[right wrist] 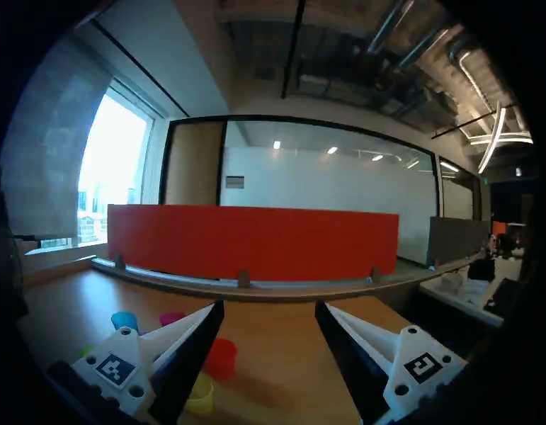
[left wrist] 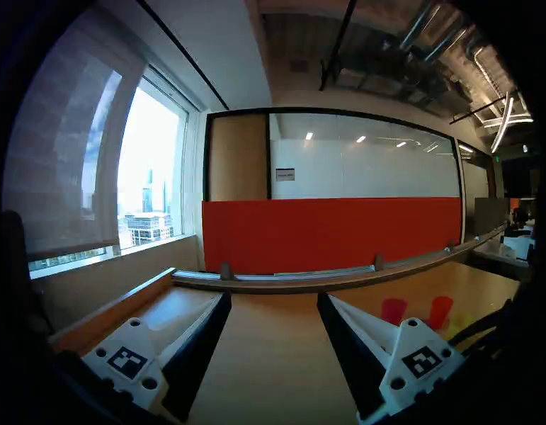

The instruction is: Pour water

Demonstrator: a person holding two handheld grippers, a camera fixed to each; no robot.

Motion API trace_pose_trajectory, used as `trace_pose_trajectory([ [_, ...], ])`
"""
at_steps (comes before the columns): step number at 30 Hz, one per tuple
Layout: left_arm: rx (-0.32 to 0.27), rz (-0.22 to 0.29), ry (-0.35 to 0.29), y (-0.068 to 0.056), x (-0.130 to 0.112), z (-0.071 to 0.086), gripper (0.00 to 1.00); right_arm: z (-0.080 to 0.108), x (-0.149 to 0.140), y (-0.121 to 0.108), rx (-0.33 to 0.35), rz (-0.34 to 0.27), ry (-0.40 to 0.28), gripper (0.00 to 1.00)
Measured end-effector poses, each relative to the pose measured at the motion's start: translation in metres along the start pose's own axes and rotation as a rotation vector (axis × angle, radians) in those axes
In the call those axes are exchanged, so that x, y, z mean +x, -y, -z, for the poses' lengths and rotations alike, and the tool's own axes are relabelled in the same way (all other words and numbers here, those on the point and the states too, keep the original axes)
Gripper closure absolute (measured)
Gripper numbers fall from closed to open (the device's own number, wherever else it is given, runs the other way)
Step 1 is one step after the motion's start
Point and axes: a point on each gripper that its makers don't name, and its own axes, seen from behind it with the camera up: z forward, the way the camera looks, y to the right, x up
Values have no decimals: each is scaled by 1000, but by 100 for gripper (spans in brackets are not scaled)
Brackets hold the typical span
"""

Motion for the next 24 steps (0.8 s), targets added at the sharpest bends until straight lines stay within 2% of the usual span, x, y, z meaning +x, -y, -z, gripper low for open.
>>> trace_pose_trajectory([
  [6,-15,-9,22,0,41,5,10,2,37,5,6,-7,7,1],
  [12,-40,-12,46,-5,63,9,10,6,67,15,15,-20,15,1],
  [18,-66,-15,71,-11,68,8,10,8,81,21,20,0,26,0],
  [24,-95,-33,101,-17,63,5,10,12,79,33,66,24,67,1],
])
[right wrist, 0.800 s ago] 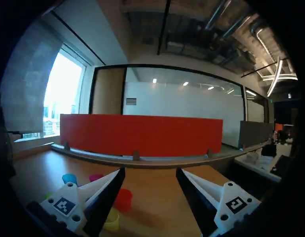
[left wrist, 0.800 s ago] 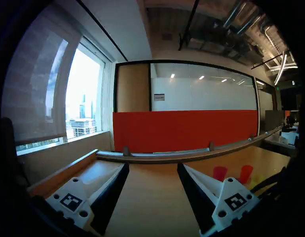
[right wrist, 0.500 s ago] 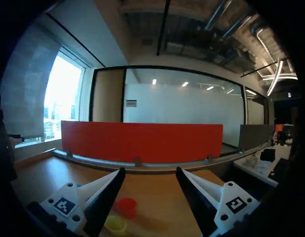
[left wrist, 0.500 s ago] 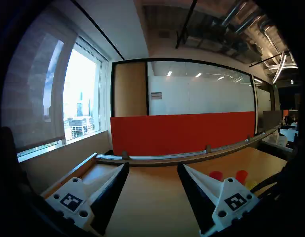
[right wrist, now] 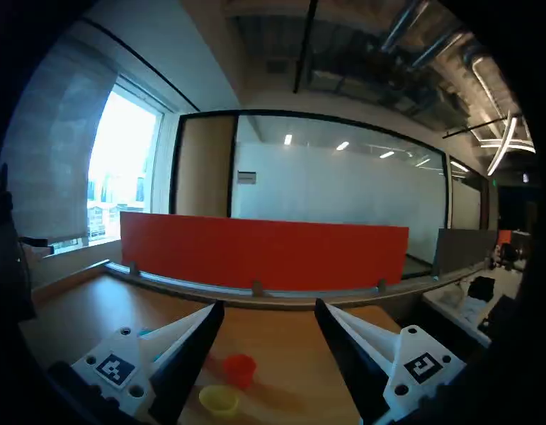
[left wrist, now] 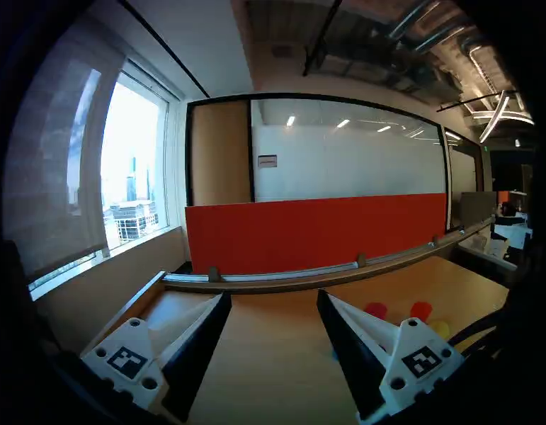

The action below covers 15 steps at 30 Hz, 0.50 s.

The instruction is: Pour water

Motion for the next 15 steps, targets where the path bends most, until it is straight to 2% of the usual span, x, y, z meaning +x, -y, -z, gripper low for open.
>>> trace_pose_trajectory([
  [6,-52,-27,52,-13,-15,-3,10,2,0,10,52,49,28,1],
  [12,-108,-58,99,-26,-28,-1,10,2,-7,18,115,74,71,1],
  [15,-157,-70,136,-38,-39,1,10,3,-14,24,155,85,100,1],
])
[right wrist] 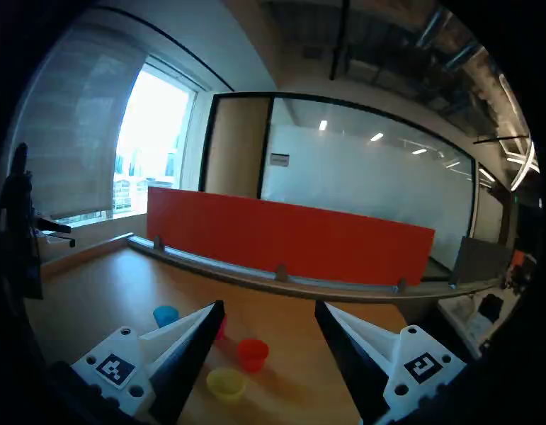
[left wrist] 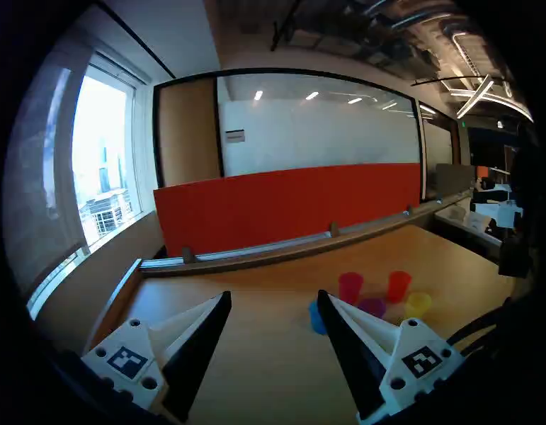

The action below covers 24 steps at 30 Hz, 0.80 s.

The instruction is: Pour water

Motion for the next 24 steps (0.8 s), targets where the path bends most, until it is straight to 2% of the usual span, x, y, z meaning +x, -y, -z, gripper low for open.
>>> trace_pose_trajectory([
  [3,-55,-16,30,-13,-8,-1,11,0,-7,8,47,12,35,1],
  [7,-100,-38,58,-26,-17,-2,10,-1,-14,16,96,32,68,1],
  [17,-173,-48,116,-54,-42,-7,10,-11,-24,29,173,78,117,1],
  [24,-202,-52,151,-66,-62,-11,10,-19,-24,37,211,99,126,1],
])
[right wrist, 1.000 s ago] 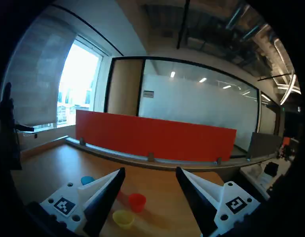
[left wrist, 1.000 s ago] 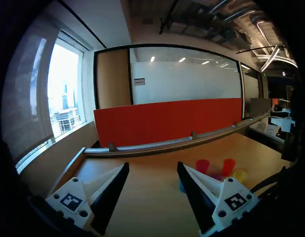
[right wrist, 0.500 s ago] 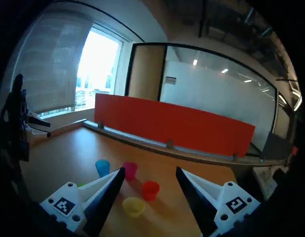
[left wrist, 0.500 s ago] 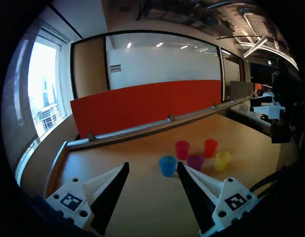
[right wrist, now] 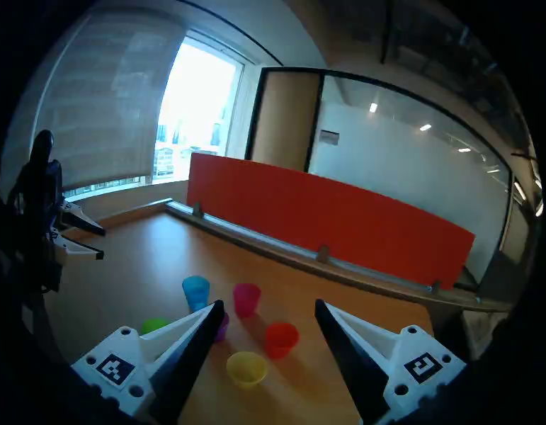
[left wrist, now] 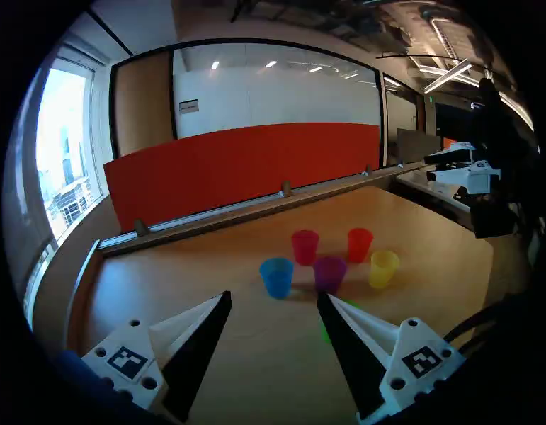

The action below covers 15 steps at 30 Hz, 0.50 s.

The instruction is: Pour water

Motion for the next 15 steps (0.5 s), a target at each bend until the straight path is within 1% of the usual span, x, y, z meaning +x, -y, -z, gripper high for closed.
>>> trace_pose_trajectory([
  [9,-44,-1,41,-16,-26,-9,10,-16,-3,10,47,35,21,1],
  [15,-73,-3,71,-30,-43,-16,10,-30,-2,19,83,55,30,0],
])
